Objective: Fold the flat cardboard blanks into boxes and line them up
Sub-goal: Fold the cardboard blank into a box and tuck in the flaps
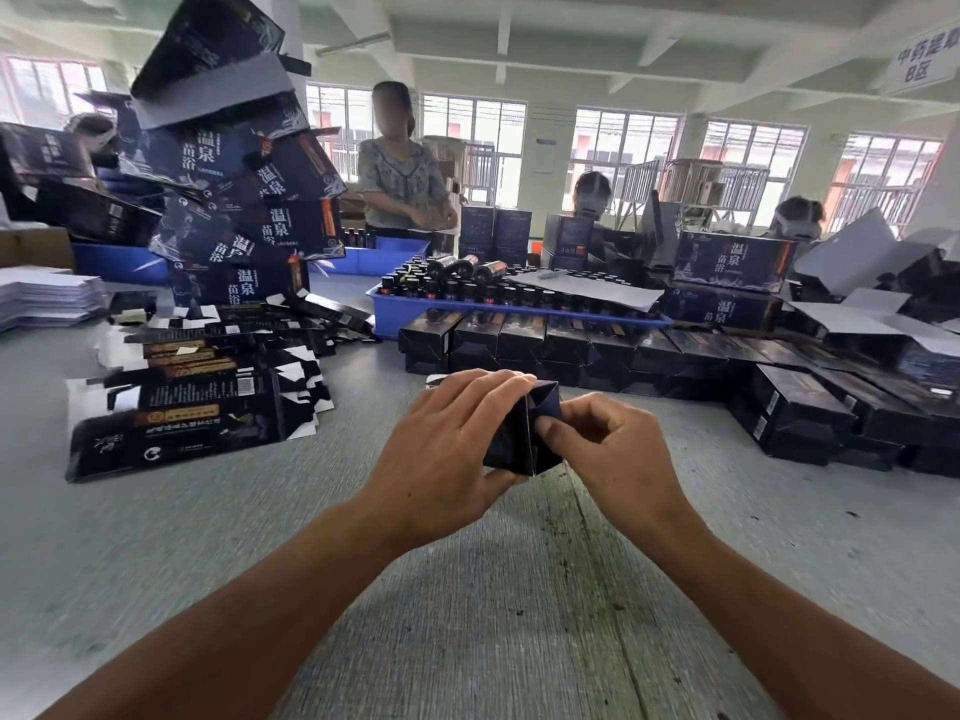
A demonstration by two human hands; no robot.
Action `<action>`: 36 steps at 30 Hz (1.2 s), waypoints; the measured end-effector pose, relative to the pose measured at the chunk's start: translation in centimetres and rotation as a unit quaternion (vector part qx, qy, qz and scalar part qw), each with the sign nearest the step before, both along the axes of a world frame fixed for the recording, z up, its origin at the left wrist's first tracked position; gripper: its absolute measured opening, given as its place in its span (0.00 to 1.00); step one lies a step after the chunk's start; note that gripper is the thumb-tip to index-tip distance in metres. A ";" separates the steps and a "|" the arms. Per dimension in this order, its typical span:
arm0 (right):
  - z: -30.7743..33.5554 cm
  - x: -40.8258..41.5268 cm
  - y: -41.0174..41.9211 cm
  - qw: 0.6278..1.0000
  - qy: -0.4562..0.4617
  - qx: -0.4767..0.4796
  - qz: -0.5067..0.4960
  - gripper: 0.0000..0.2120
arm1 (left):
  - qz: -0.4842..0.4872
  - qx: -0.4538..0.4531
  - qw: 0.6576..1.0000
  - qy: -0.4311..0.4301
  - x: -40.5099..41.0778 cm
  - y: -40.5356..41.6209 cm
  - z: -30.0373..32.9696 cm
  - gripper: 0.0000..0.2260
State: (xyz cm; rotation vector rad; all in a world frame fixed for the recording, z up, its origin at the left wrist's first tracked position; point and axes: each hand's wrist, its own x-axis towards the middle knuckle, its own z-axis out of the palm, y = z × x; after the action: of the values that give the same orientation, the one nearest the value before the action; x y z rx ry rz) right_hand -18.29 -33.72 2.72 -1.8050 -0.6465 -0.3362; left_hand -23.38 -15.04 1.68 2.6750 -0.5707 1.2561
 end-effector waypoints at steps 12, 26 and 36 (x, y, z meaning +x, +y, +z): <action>0.5 0.4 -0.9 0.995 0.057 0.019 0.081 0.10 | -0.015 -0.049 0.998 0.024 0.0 -0.1 -0.2 0.42; -0.3 2.2 -1.2 0.970 0.206 0.083 0.104 0.32 | 0.064 -0.270 0.961 0.010 0.1 0.5 0.6 0.32; -0.5 1.1 -0.5 0.972 0.191 -0.022 0.136 0.24 | -0.111 -0.482 0.852 0.171 0.2 1.1 1.4 0.27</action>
State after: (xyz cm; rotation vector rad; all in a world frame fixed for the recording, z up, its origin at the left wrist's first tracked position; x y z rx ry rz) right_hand -17.19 -34.22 2.18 -1.7325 -0.6169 0.2094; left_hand -23.14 -13.93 3.04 1.8244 -0.1122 0.6758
